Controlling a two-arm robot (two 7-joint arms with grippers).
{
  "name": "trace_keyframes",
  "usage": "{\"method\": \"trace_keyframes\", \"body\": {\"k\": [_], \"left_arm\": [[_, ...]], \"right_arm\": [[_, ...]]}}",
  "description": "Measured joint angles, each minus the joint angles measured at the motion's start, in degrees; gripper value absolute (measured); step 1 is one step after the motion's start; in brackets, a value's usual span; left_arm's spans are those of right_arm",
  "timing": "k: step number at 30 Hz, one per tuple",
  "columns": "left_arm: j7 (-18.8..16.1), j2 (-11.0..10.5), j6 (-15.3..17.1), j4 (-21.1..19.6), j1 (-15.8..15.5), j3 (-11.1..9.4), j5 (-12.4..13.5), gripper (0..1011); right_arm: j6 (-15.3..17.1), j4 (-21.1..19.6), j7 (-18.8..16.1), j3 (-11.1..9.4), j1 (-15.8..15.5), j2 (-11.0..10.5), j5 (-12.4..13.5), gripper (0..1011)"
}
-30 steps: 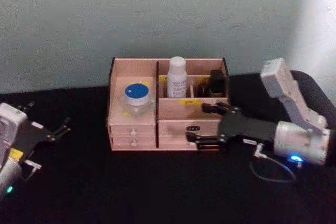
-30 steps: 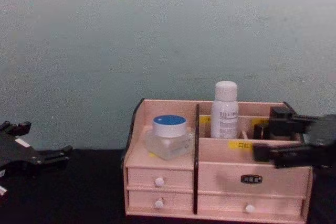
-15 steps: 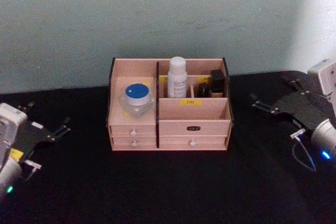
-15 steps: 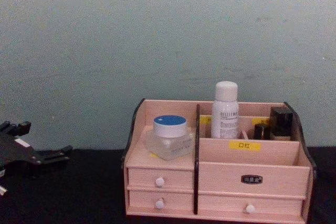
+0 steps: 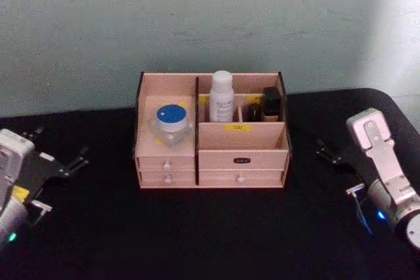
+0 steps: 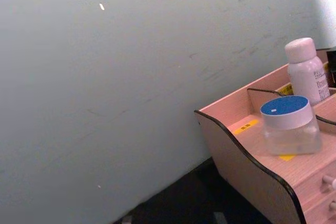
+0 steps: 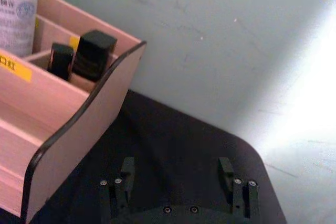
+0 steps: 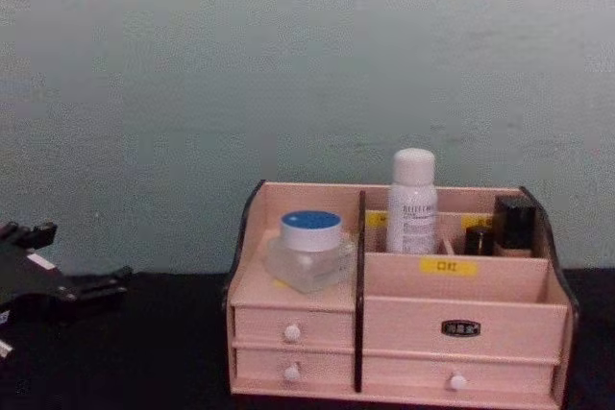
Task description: Pick up the facial cleanser and watermelon frost from the table and place them into the tiered storage box.
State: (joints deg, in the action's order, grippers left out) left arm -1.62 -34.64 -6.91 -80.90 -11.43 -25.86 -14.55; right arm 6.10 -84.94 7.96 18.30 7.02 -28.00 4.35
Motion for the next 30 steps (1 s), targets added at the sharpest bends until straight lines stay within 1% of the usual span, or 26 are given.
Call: {"method": "trace_keyframes", "body": {"k": [3,30], "left_arm": [[0.0,0.0,0.0,0.0,0.0,0.0,0.0,1001],[0.0,0.0,0.0,0.0,0.0,0.0,0.0,1001]], "right_arm": [[0.3,1.1,0.0,0.1,0.5,0.6,-0.5,1002],[0.1,0.1,-0.4,-0.1,0.1,0.0,0.2,1003]]}}
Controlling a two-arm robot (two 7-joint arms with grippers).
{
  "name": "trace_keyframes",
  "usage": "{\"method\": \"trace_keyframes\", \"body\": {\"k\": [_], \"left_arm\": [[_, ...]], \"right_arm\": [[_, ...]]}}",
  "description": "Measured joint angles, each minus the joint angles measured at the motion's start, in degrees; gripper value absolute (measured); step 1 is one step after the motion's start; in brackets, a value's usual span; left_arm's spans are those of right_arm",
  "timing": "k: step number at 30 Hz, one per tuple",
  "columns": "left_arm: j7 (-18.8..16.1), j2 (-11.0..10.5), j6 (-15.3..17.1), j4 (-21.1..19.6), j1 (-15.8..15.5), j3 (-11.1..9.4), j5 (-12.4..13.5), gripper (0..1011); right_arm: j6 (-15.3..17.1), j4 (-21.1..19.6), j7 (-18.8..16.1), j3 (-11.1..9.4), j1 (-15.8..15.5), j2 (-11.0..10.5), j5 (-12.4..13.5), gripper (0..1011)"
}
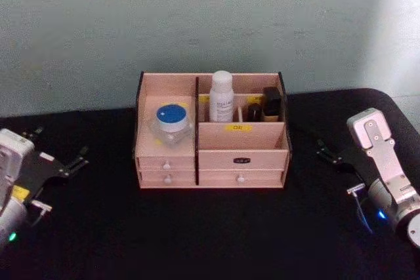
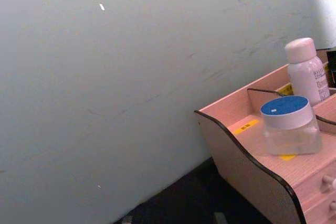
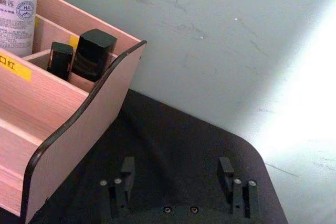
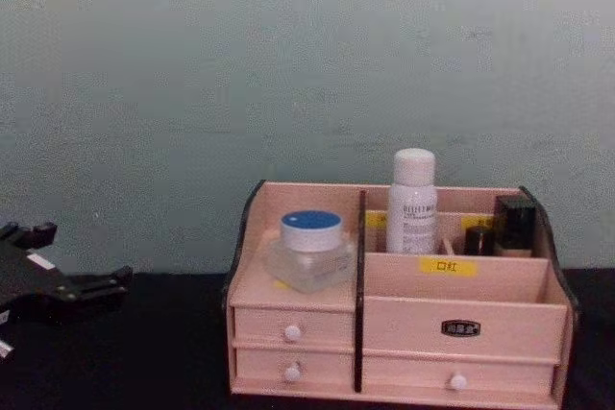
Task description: Pick up the facial cleanser and watermelon frost from the table and place them into the tiered storage box.
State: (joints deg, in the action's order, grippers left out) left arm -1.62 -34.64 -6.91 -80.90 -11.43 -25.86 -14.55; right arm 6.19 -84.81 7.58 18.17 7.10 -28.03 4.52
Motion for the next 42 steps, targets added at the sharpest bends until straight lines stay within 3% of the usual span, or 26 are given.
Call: {"method": "trace_keyframes", "body": {"k": [42], "left_arm": [[0.0,0.0,0.0,0.0,0.0,0.0,0.0,1001]], "right_arm": [[0.0,-0.1,0.0,0.0,-0.1,-0.1,0.1,1002]]}}
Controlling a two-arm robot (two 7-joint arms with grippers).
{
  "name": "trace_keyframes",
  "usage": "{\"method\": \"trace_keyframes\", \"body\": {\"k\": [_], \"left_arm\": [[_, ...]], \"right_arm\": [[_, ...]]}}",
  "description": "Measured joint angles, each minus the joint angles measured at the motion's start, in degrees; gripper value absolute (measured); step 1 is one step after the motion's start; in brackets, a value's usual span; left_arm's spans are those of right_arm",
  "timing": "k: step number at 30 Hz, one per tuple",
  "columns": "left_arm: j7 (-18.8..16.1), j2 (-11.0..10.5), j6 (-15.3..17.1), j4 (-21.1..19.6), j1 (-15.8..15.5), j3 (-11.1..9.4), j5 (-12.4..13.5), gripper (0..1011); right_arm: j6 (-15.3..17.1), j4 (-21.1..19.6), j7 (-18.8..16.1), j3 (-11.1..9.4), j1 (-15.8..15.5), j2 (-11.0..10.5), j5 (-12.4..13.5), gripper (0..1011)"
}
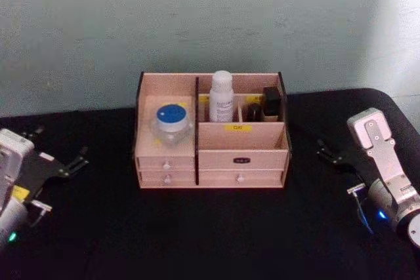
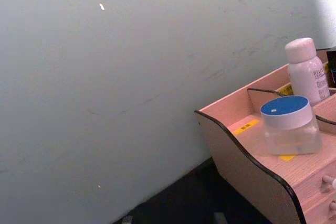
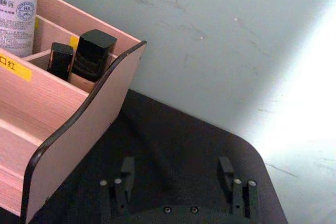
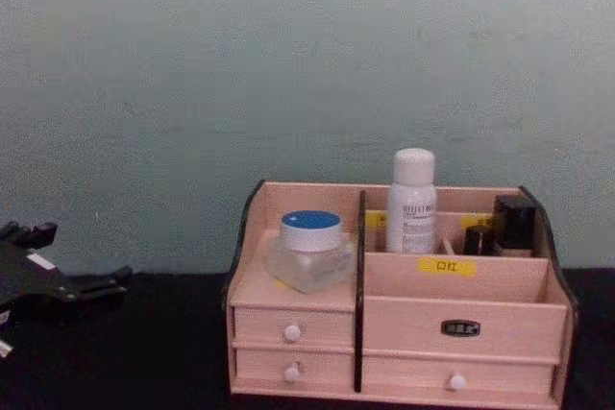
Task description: Pick up the facial cleanser and watermelon frost from the table and place them into the tiered storage box.
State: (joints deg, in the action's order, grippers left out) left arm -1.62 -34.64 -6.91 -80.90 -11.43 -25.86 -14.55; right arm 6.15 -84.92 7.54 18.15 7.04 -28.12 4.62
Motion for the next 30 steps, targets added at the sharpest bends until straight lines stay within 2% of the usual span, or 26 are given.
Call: {"method": "trace_keyframes", "body": {"k": [30], "left_arm": [[0.0,0.0,0.0,0.0,0.0,0.0,0.0,1001]], "right_arm": [[0.0,0.0,0.0,0.0,0.0,0.0,0.0,1003]]}}
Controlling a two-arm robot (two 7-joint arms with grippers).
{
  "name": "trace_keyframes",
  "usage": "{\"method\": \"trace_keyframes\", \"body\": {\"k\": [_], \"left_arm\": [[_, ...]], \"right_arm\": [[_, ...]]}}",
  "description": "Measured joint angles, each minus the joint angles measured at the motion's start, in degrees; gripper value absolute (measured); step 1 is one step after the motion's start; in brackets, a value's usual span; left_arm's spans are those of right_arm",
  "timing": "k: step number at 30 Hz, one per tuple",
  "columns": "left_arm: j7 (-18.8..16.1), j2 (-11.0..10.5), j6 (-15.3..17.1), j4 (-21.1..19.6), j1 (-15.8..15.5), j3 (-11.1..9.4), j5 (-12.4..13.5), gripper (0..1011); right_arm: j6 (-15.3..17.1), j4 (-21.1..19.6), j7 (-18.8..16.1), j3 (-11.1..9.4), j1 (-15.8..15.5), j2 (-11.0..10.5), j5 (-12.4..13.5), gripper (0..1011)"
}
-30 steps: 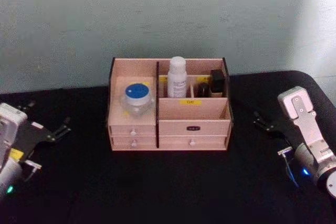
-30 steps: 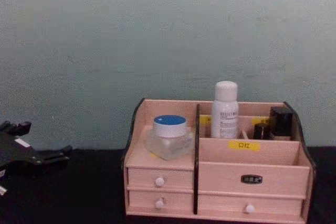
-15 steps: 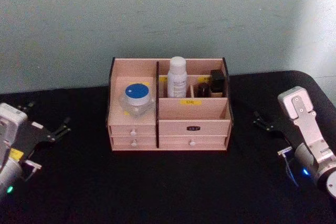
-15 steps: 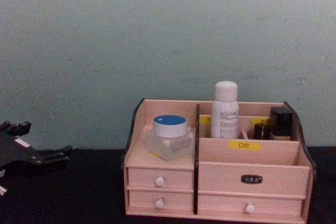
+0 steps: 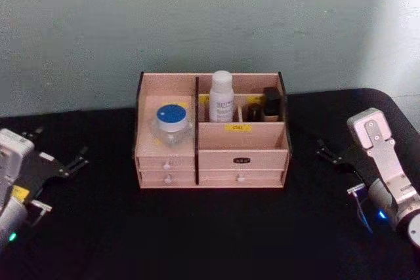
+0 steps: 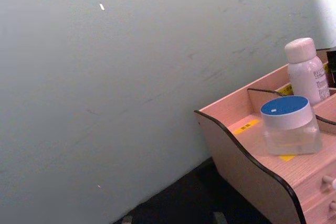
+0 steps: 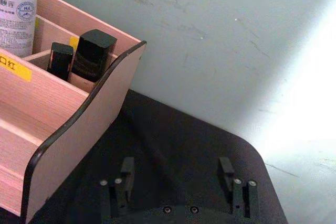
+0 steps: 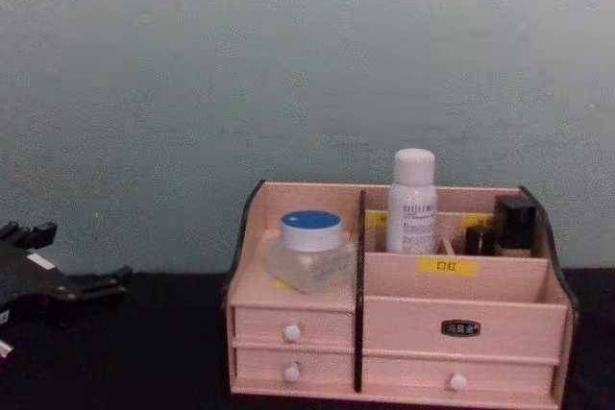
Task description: Pick up the facial cleanser and watermelon frost from the table and place them into the tiered storage box.
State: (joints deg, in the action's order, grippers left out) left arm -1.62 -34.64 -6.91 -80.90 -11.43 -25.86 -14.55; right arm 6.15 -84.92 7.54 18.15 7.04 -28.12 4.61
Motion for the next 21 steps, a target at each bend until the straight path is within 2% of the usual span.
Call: {"method": "trace_keyframes", "body": {"k": [21], "left_arm": [[0.0,0.0,0.0,0.0,0.0,0.0,0.0,1001]], "right_arm": [[0.0,0.0,0.0,0.0,0.0,0.0,0.0,1003]]}}
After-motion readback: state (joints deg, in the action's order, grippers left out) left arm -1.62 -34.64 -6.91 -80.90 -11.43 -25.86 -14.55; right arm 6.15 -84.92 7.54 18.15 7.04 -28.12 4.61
